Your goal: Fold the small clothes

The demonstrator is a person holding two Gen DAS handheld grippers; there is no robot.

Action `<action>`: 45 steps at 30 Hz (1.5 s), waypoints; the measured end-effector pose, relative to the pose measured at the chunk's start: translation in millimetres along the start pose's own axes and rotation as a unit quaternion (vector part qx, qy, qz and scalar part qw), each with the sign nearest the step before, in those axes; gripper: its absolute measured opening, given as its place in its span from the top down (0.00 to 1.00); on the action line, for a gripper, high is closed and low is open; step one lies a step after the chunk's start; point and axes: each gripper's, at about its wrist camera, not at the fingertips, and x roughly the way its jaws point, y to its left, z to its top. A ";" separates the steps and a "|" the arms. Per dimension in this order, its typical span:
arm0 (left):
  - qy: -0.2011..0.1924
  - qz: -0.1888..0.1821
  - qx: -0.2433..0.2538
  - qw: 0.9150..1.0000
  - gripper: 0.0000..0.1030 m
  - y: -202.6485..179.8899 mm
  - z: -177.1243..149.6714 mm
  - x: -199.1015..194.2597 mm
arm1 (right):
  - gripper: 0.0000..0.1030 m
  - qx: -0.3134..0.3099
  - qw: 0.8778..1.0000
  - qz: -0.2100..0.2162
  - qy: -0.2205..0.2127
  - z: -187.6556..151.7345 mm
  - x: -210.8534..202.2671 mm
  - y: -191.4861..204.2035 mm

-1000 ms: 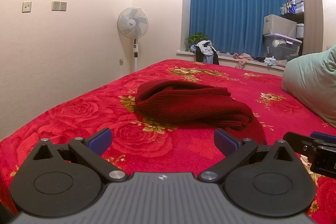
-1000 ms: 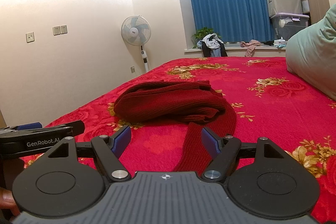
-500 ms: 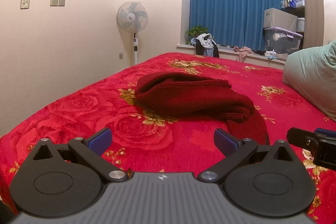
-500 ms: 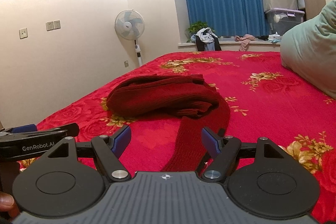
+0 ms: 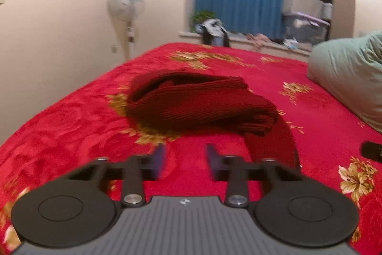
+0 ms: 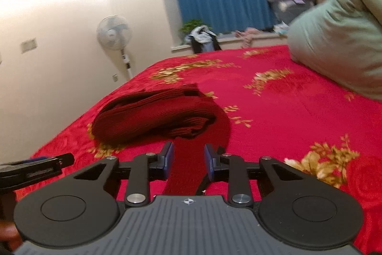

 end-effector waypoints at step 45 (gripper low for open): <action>0.160 -0.006 -0.026 0.987 0.89 206.7 4.8 53.4 | 0.51 0.031 0.997 -0.015 0.062 12.0 14.5 -28.9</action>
